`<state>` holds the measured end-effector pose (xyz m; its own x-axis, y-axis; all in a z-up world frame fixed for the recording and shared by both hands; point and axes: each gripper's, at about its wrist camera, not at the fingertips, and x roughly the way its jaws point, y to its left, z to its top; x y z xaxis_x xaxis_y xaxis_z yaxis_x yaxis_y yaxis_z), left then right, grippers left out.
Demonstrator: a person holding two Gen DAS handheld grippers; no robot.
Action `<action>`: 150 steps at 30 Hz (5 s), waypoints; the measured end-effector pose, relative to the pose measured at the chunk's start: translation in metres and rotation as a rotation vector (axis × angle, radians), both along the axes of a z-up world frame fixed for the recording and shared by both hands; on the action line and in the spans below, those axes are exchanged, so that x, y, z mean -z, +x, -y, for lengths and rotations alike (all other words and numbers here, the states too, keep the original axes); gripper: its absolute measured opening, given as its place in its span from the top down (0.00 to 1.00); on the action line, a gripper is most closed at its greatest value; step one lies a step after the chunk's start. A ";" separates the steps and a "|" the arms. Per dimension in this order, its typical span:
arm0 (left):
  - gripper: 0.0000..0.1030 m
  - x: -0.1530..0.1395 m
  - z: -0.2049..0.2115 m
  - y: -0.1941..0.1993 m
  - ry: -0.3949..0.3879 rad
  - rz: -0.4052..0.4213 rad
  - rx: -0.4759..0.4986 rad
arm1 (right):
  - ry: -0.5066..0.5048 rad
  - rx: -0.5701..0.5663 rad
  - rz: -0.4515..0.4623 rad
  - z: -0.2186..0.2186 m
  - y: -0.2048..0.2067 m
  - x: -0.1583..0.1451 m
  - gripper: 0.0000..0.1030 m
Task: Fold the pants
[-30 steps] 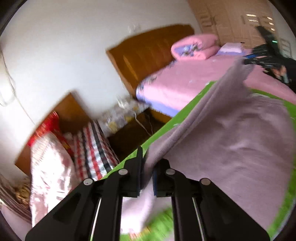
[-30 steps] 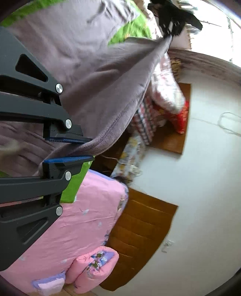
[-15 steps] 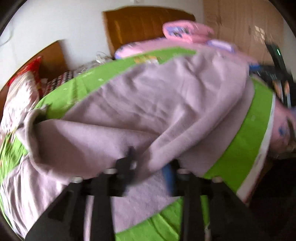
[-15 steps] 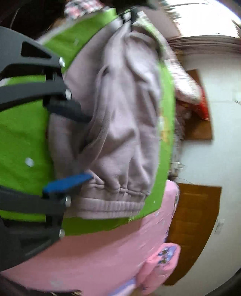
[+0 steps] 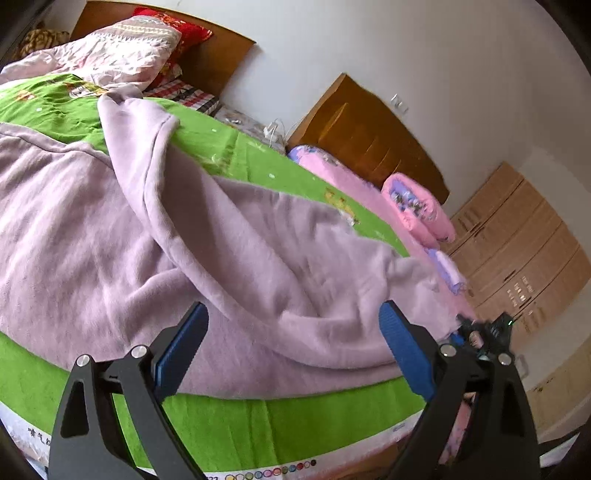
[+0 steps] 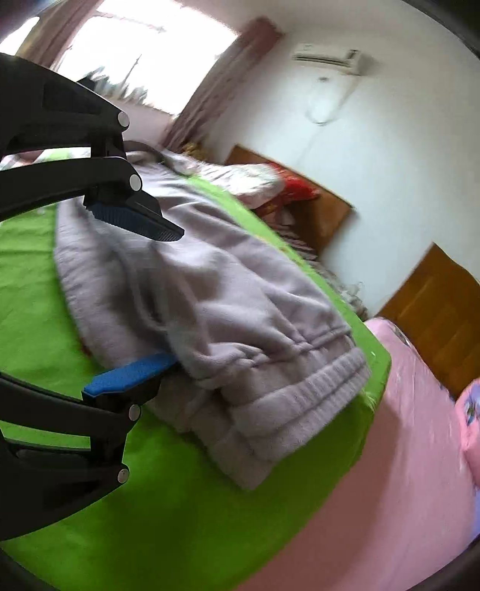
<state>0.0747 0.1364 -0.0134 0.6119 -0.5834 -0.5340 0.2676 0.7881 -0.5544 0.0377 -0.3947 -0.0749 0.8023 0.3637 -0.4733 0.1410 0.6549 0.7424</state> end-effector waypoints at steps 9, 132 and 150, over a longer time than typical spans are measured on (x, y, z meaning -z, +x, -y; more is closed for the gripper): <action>0.09 0.004 -0.011 0.004 -0.014 -0.060 -0.074 | -0.068 0.096 0.019 -0.002 0.009 0.001 0.84; 0.04 -0.045 0.121 0.127 0.201 0.227 0.132 | -0.910 -0.277 -0.222 -0.108 0.139 -0.070 0.22; 0.27 0.037 -0.312 -0.040 -0.018 -0.136 -0.937 | -0.709 -1.537 0.242 -0.681 0.262 -0.095 0.35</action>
<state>0.0350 0.4485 -0.0503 0.7687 0.1052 -0.6309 -0.5376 0.6407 -0.5482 0.3001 0.2859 0.0199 0.0138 0.5997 -0.8001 -0.9502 0.2569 0.1762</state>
